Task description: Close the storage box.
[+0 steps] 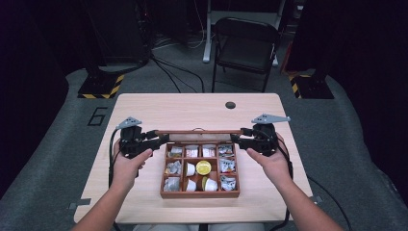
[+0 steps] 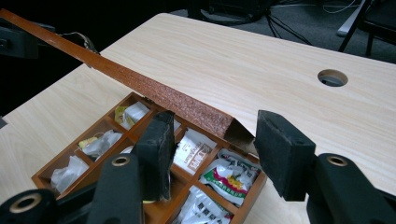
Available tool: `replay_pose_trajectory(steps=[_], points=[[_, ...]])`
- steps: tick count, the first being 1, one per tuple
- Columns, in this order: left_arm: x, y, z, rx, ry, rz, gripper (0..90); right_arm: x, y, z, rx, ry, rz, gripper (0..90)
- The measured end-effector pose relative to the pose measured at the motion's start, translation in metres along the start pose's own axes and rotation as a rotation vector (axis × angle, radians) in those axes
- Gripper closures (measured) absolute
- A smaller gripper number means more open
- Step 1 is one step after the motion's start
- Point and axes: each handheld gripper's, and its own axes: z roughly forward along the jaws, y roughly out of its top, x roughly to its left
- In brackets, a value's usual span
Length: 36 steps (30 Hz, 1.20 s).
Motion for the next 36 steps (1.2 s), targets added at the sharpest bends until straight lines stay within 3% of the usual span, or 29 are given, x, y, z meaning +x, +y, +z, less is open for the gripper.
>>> replay_pose_trajectory(steps=[11, 21, 28, 36], points=[[-0.007, -0.017, -0.006, 0.015, 0.014, 0.034, 41.7, 0.005, -0.019, -0.006, -0.008, 0.016, 0.012, 47.7], [-0.01, -0.035, -0.01, 0.001, 0.008, 0.031, 41.9, 0.017, -0.034, -0.01, -0.017, -0.019, -0.055, 47.4], [-0.012, -0.052, -0.011, -0.004, 0.01, 0.023, 41.9, 0.022, -0.051, -0.012, -0.033, -0.023, -0.054, 47.3], [-0.014, -0.07, -0.012, 0.006, 0.008, 0.047, 41.9, 0.025, -0.072, -0.013, -0.044, -0.013, -0.045, 47.0]])
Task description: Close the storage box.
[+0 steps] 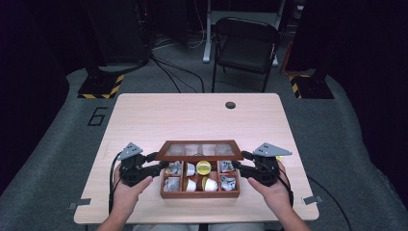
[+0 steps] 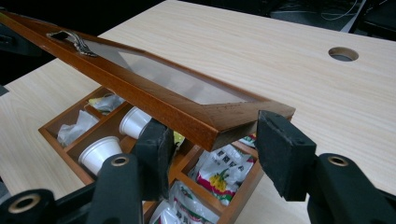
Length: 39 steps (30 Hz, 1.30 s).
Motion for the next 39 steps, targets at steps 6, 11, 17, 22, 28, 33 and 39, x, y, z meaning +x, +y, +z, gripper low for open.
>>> replay_pose_trajectory(steps=[6, 11, 17, 22, 28, 33, 39], points=[[-0.001, -0.011, 0.0, 0.004, 0.001, -0.002, 41.9, 0.004, -0.012, 0.0, 0.007, -0.007, 0.002, 46.8], [-0.003, -0.021, 0.0, 0.017, 0.005, 0.011, 41.9, 0.004, -0.022, 0.001, 0.014, 0.001, 0.012, 46.9], [-0.002, -0.03, 0.0, 0.033, -0.002, -0.004, 41.9, 0.005, -0.031, 0.004, 0.038, 0.004, -0.002, 46.5], [-0.001, -0.037, 0.001, 0.048, -0.001, -0.006, 41.9, 0.006, -0.036, 0.006, 0.052, 0.002, -0.01, 45.8], [-0.003, -0.046, 0.003, 0.074, 0.016, 0.021, 42.3, 0.009, -0.045, 0.007, 0.08, -0.007, -0.031, 45.6], [-0.003, -0.055, 0.006, 0.105, 0.021, 0.031, 42.2, 0.009, -0.054, 0.009, 0.11, 0.006, -0.019, 45.1], [-0.003, -0.062, 0.008, 0.152, 0.031, 0.042, 42.0, 0.009, -0.062, 0.011, 0.153, 0.013, -0.034, 44.8]])
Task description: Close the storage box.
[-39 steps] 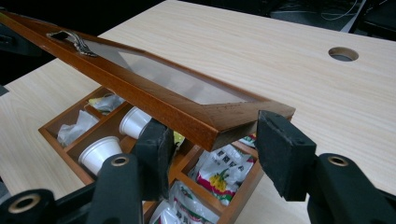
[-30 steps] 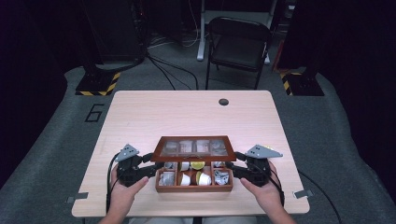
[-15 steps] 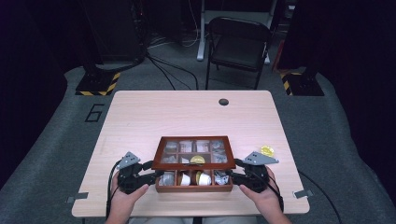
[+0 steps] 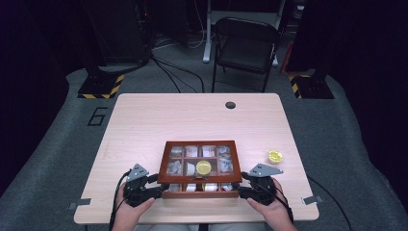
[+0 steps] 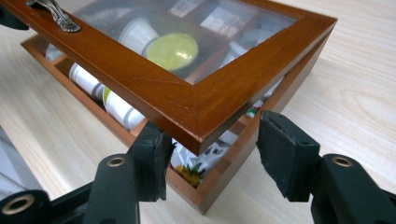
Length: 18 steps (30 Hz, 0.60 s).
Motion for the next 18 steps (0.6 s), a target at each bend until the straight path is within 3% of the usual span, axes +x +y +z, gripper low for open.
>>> replay_pose_trajectory(steps=[6, 13, 18], points=[[0.0, -0.004, 0.003, 0.023, -0.008, -0.026, 42.1, -0.001, -0.004, 0.002, 0.027, 0.01, 0.003, 44.3], [-0.001, -0.01, 0.007, 0.072, -0.012, -0.017, 42.2, 0.001, -0.008, 0.008, 0.072, 0.009, -0.02, 44.0], [-0.003, -0.011, 0.006, 0.074, -0.017, -0.017, 41.7, 0.004, -0.009, 0.011, 0.08, 0.014, -0.023, 43.7]])
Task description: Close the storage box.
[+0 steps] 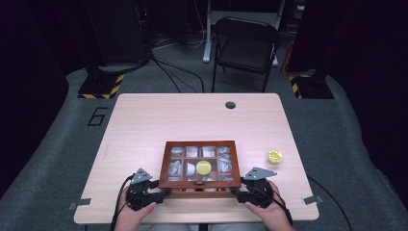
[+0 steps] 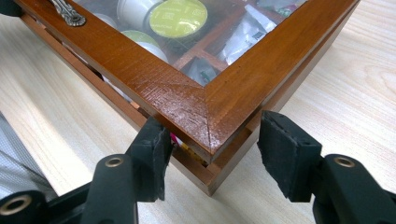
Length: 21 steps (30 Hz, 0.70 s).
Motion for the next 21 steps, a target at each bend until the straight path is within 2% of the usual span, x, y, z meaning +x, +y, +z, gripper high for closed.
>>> replay_pose_trajectory(steps=[2, 7, 10, 13, 15, 21], points=[[0.0, -0.001, -0.001, 0.004, -0.002, -0.007, 41.7, -0.001, -0.001, -0.001, 0.004, 0.001, 0.008, 43.0], [-0.003, -0.007, -0.002, 0.039, 0.007, 0.009, 41.0, -0.002, -0.007, -0.003, 0.03, 0.002, 0.018, 41.3], [-0.003, -0.011, -0.005, 0.042, 0.004, -0.002, 39.7, 0.0, -0.012, -0.005, 0.05, -0.006, 0.003, 38.9], [-0.001, -0.014, -0.011, 0.035, 0.014, -0.014, 38.9, 0.001, -0.014, -0.011, 0.02, -0.024, 0.006, 37.1], [0.0, -0.015, -0.012, 0.038, 0.008, -0.028, 38.8, 0.002, -0.014, -0.014, 0.01, -0.019, 0.023, 36.8], [0.0, -0.015, -0.017, 0.023, -0.002, -0.03, 38.8, 0.002, -0.014, -0.02, -0.04, -0.031, -0.011, 36.3]])
